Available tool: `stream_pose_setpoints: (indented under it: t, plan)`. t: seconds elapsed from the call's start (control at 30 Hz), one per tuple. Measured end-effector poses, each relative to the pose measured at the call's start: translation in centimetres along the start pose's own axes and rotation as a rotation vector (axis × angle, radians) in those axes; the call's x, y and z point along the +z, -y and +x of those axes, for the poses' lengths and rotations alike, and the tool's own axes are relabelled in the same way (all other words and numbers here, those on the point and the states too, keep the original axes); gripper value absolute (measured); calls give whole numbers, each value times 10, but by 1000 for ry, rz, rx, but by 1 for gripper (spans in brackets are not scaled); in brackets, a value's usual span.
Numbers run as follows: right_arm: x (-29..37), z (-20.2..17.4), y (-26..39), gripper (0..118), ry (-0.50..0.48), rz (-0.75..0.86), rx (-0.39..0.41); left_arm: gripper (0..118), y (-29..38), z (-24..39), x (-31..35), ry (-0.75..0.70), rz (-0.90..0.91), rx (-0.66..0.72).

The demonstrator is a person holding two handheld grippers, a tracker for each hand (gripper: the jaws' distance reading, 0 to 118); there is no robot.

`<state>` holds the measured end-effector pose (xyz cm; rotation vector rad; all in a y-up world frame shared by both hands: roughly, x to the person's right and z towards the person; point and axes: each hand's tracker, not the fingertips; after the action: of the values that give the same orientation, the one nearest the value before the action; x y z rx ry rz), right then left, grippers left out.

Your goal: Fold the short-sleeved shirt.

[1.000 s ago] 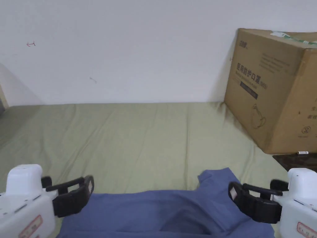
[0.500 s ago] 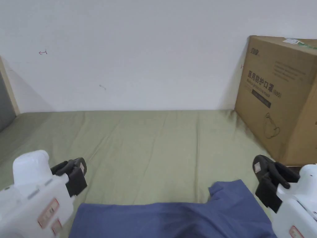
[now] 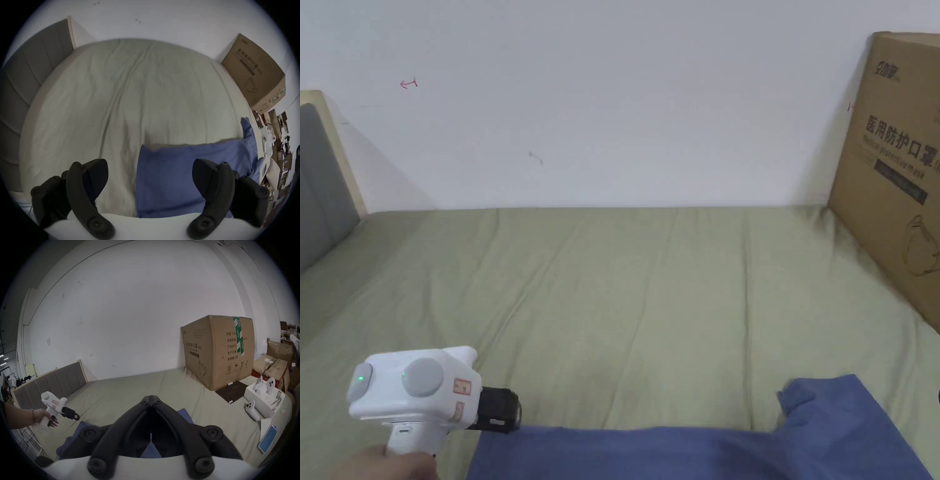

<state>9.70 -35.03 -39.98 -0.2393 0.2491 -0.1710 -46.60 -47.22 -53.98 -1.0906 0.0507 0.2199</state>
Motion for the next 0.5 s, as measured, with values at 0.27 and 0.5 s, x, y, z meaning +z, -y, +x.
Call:
stream_pose_setpoints:
  t: [0.27,0.5]
  plan:
    - [-11,4,11,0,15,-74,20,112,13,-7,-71,-68,-29,-32]
    - [-62,40,10,0,-7,-320,-225,96,21,15,-43,-139,55,-154]
